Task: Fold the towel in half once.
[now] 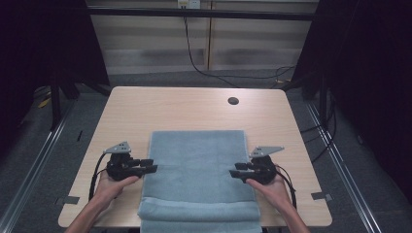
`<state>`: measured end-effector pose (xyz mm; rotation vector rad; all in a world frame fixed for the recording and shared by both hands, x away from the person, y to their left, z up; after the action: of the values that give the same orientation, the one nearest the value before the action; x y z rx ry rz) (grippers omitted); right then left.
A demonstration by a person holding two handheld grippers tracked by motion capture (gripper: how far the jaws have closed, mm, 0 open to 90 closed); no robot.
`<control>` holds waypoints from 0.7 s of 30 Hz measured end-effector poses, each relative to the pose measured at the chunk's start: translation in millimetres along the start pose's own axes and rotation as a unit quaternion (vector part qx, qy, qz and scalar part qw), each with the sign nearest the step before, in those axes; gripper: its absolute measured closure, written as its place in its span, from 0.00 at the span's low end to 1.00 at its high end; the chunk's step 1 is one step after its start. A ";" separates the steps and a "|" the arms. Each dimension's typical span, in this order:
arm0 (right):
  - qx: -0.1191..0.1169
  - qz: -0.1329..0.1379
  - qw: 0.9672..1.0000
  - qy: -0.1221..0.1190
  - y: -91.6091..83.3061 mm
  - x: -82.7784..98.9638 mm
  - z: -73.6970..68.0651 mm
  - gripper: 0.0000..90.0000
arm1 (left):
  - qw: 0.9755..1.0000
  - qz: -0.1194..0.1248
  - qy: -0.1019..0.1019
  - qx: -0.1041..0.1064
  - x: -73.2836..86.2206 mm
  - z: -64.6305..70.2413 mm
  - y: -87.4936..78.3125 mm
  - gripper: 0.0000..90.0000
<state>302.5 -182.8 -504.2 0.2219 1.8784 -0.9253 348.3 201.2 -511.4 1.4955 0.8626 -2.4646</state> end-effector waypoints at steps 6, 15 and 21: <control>0.019 -0.034 0.999 -0.005 25.3 9.8 6.8 0.64 | 0.999 -0.022 0.016 -0.016 17.7 -3.0 10.8 0.71; 0.013 -0.042 0.999 -0.009 -8.0 35.8 -22.4 0.64 | 0.999 -0.036 0.025 0.009 38.4 31.5 -3.2 0.76; 0.004 -0.039 0.999 -0.006 -19.4 46.2 -35.9 0.64 | 0.999 -0.041 0.028 0.017 49.7 48.5 -15.0 0.76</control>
<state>244.6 -182.7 -525.3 0.1480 1.8833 -0.9854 280.2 196.5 -530.8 1.5784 0.9135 -2.5177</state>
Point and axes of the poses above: each handheld gripper's, and its own axes: y roughly forward along the jaws, x roughly out of its underside, z roughly to its right, the point moved 4 cm from there along y, roughly forward along the jaws, and after that the axes turned 10 degrees about z, right-handed, at the moved point
